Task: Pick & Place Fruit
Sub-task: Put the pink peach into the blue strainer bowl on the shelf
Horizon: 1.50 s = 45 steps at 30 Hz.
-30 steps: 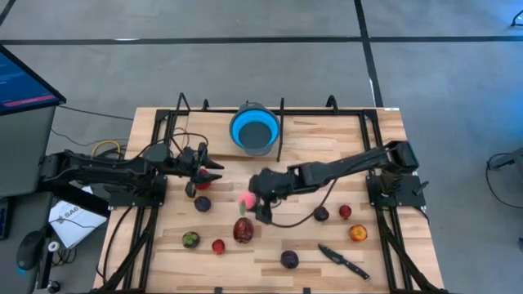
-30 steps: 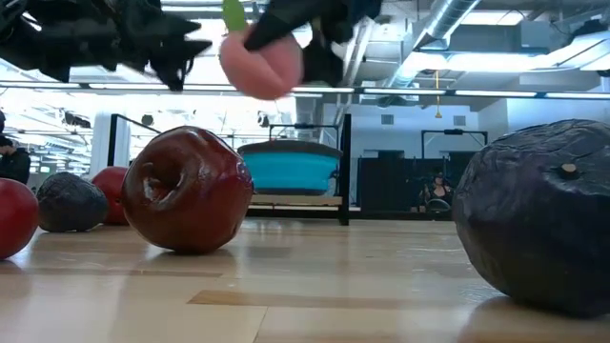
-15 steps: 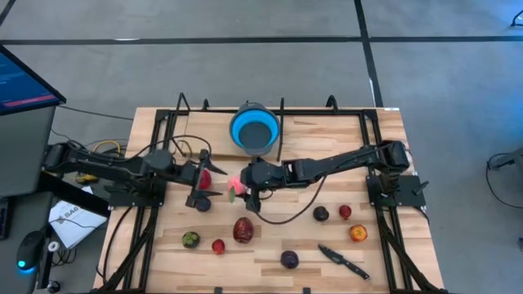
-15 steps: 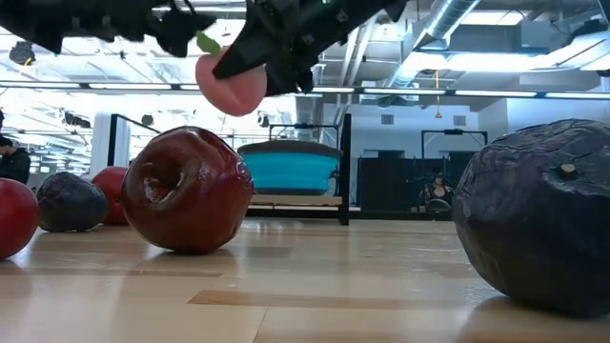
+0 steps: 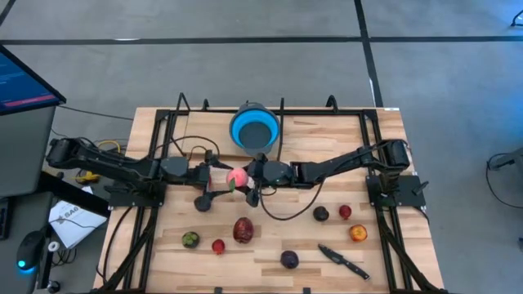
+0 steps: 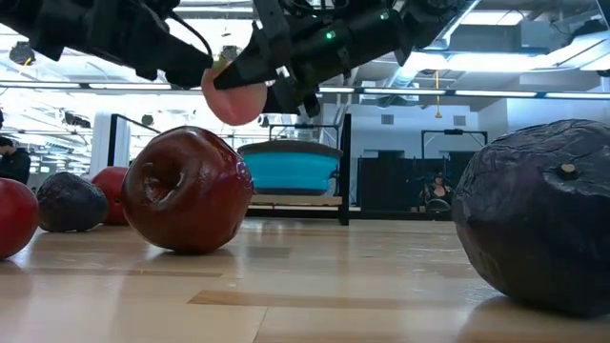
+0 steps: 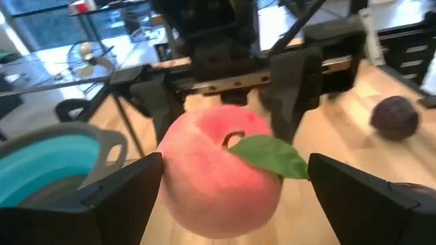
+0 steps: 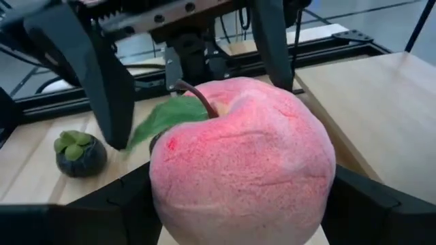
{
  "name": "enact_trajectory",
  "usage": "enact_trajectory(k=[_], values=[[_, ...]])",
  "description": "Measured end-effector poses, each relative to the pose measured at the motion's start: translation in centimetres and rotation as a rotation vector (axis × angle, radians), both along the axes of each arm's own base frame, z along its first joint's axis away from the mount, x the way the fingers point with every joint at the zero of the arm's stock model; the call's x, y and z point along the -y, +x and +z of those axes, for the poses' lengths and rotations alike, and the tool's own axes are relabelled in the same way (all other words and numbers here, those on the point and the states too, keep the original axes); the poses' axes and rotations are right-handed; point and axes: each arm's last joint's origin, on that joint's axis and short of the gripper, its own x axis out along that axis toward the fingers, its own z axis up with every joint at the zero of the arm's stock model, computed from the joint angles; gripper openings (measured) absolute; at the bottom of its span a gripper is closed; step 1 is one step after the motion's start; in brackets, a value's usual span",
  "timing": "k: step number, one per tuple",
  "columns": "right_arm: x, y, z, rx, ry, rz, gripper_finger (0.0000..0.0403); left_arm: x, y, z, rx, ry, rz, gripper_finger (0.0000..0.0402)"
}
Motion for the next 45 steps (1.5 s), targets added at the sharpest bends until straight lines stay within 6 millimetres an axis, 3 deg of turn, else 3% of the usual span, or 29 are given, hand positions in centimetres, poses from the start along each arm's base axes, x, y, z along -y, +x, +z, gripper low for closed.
enact_trajectory(k=[18,31,45], values=[[-0.60,0.04,0.29,0.014,0.007,0.059,0.0299,0.19,0.07,-0.06,0.004,-0.001,-0.070,0.0288],[-0.64,0.05,0.30,0.011,-0.031,0.078,0.0364,0.27,0.08,-0.01,0.011,-0.008,-0.097,0.0277],[-0.65,0.01,0.20,-0.017,-0.039,0.081,0.0323,0.25,0.09,-0.03,0.009,-0.007,-0.090,0.0282]])
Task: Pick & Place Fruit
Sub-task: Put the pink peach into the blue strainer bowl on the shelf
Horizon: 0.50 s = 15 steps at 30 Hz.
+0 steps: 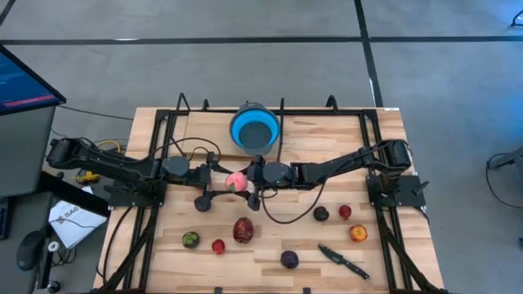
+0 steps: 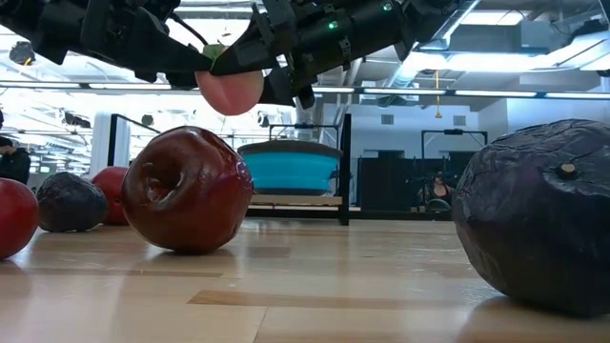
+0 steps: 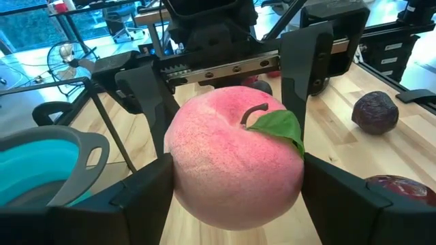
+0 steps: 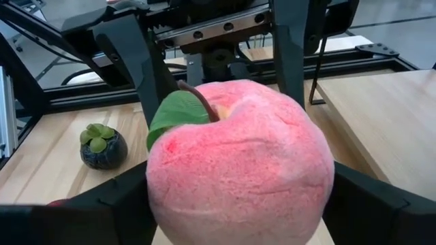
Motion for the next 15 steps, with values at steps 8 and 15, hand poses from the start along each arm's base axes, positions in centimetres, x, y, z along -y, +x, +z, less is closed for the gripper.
enact_trajectory(k=[8,15], values=[[-0.05,0.29,0.59,-0.040,-0.004,0.001,0.0299,0.01,-0.02,0.00,0.000,-0.040,0.006,0.0287],[-0.27,0.05,-0.28,-0.115,-0.026,0.010,0.0292,-0.05,0.06,0.52,0.034,-0.144,0.022,0.0338]])
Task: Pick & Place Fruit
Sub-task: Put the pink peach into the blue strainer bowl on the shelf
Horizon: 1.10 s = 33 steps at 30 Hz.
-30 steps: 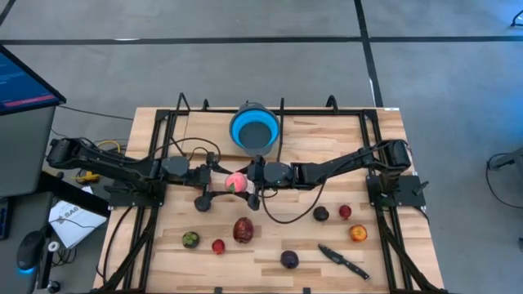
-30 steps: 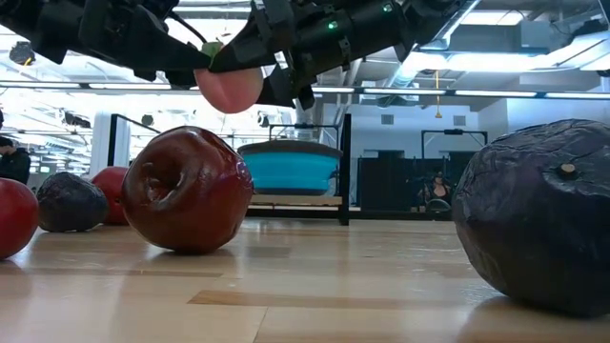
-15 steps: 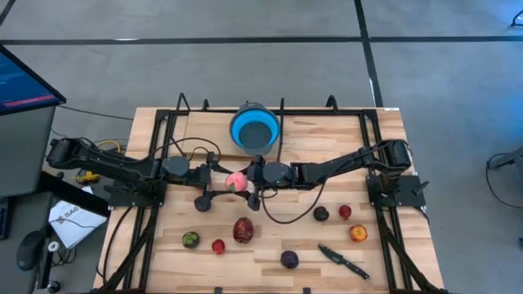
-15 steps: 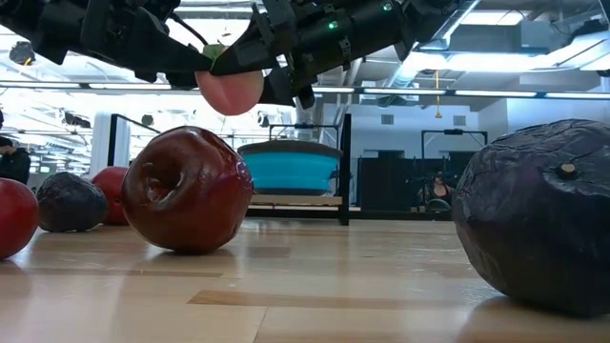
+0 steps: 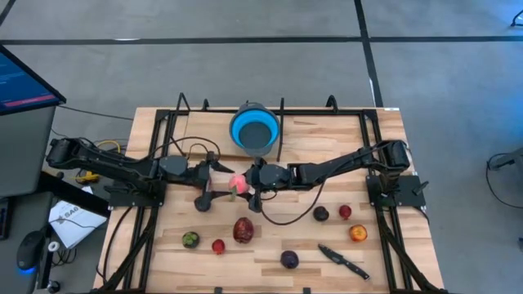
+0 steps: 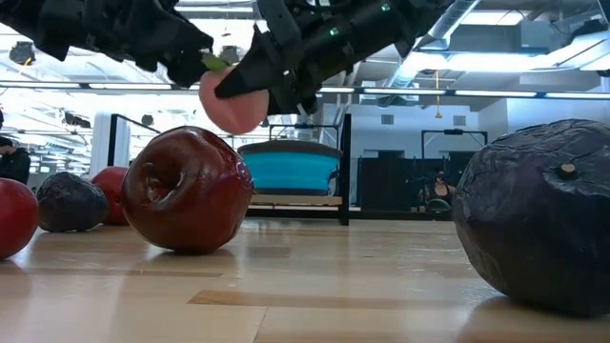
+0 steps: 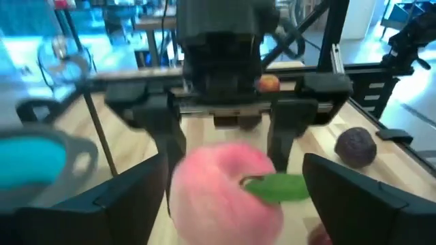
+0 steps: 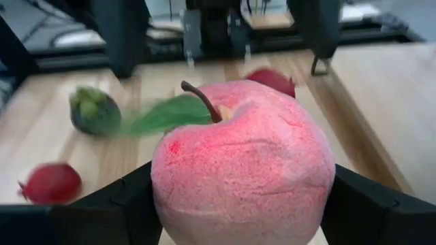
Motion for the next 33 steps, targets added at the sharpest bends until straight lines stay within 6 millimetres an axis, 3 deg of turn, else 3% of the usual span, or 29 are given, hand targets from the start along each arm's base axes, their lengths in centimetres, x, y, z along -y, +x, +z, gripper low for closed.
enact_trajectory(k=[6,13,22,31,33], values=[[0.1,-0.2,0.0,-0.016,-0.054,-0.098,0.0295,-0.1,0.0,-0.3,-0.022,-0.156,0.047,0.0361],[-0.4,-0.3,0.0,0.005,-0.226,-0.292,0.0296,-1.3,0.0,-0.3,0.018,-0.416,0.311,0.0356],[-0.6,-0.4,0.3,0.015,-0.334,-0.363,0.0296,-2.3,0.3,-0.7,0.046,-0.466,0.423,0.0361],[-0.8,0.6,-1.9,-0.014,-0.431,-0.330,0.0296,-2.2,2.1,-1.7,0.041,-0.478,0.393,0.0383],[-0.6,0.6,-1.6,-0.002,-0.428,-0.345,0.0296,-2.2,2.2,-2.0,0.022,-0.481,0.391,0.0382]])
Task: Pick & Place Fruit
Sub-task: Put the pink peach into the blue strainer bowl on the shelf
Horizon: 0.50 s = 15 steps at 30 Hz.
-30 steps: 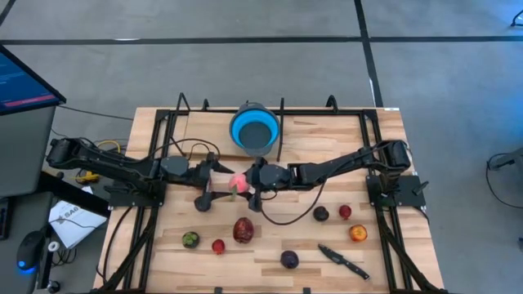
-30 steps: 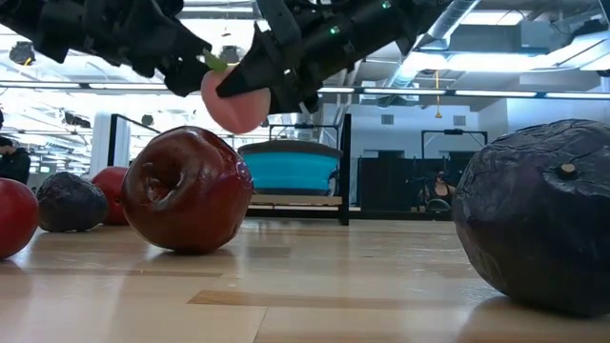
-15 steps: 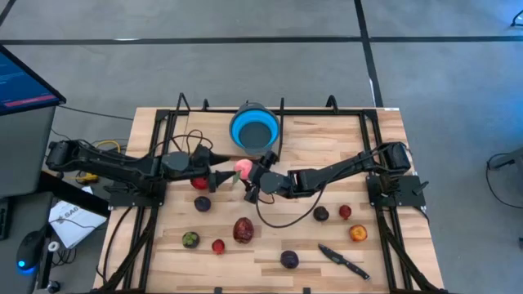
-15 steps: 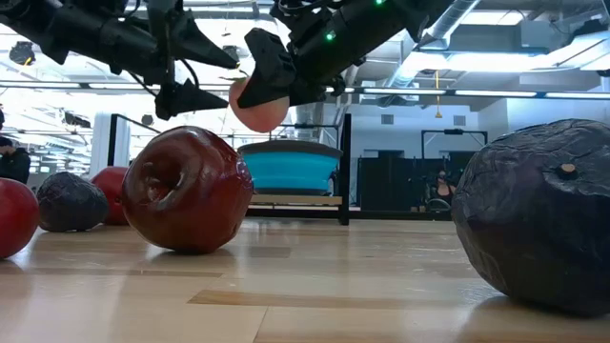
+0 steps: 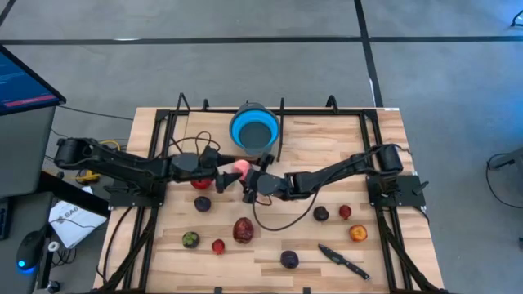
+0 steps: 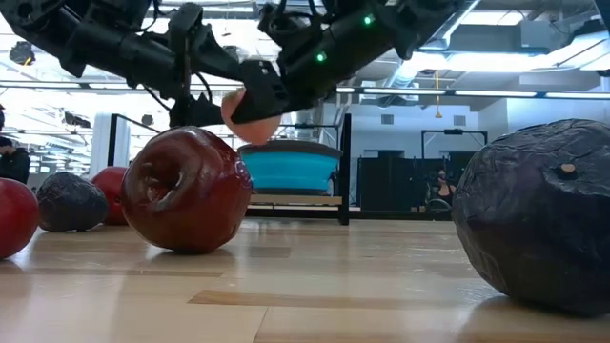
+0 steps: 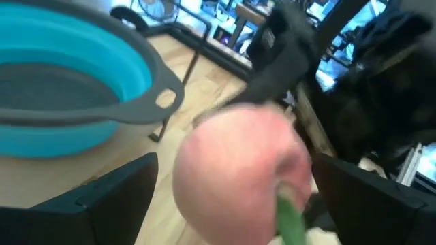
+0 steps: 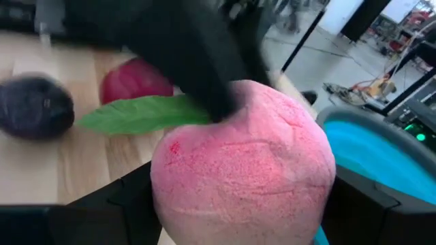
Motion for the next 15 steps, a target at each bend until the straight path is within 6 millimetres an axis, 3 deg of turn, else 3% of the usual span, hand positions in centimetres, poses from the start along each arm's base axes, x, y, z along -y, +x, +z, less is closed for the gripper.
enact_trajectory(k=[15], values=[[0.0,0.2,0.6,0.047,-0.017,-0.004,0.0296,-0.1,1.4,-1.0,0.031,-0.014,0.030,0.0373]])
